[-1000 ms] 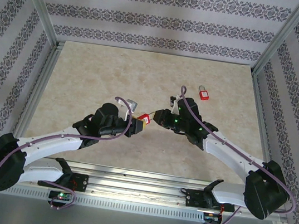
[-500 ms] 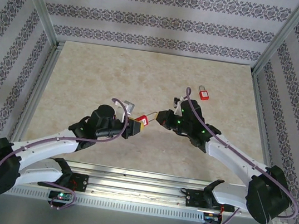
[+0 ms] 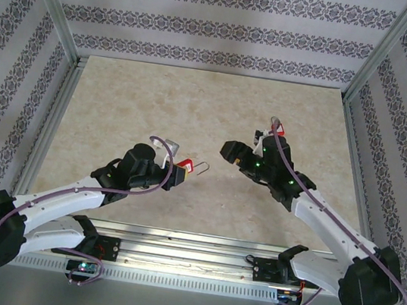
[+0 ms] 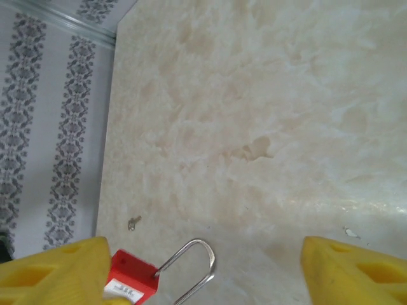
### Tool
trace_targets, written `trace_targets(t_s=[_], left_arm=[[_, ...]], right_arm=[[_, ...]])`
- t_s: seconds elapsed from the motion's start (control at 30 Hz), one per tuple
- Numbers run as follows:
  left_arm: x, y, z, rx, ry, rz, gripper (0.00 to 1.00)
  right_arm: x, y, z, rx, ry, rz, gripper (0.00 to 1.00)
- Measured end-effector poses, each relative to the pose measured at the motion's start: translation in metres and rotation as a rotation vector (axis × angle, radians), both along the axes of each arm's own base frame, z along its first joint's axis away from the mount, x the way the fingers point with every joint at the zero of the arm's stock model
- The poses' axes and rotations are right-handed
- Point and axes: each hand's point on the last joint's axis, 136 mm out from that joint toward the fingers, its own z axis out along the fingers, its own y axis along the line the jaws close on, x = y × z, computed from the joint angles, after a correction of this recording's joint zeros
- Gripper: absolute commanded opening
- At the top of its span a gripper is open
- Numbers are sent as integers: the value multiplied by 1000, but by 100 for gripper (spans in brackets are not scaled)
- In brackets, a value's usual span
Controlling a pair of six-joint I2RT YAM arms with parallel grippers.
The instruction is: Unlock with the key
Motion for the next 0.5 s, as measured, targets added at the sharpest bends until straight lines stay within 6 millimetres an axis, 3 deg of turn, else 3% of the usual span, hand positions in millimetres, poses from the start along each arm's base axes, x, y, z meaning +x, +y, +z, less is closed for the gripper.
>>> trace_targets(t_s=[0.23,0.5], left_arm=[[4,1,-12,41,13,8,0],[5,-1,-43,79,82,12,0]], right_arm=[[-3,-2,4,-25,-34,18,89],[-4,-4,0,-51,-36,29,91]])
